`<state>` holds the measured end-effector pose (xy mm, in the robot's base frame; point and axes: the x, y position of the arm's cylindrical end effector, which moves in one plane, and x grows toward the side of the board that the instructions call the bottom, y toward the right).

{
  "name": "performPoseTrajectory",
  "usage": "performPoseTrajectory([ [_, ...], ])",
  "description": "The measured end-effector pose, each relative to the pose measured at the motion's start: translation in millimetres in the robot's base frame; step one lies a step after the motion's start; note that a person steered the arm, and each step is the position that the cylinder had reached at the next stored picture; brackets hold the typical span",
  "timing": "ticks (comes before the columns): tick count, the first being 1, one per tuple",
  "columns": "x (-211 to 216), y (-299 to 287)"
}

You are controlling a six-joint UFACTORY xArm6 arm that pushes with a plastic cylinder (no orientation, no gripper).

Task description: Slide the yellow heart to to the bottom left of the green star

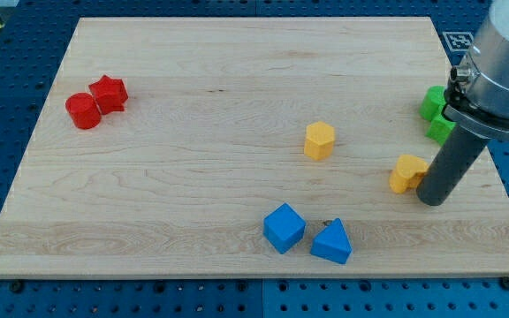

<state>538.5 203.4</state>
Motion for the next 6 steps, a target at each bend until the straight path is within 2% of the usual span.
performPoseTrajectory([
  [1,0,0],
  [3,-3,-36],
  [4,4,-21],
  [5,9,26],
  [6,-13,24],
])
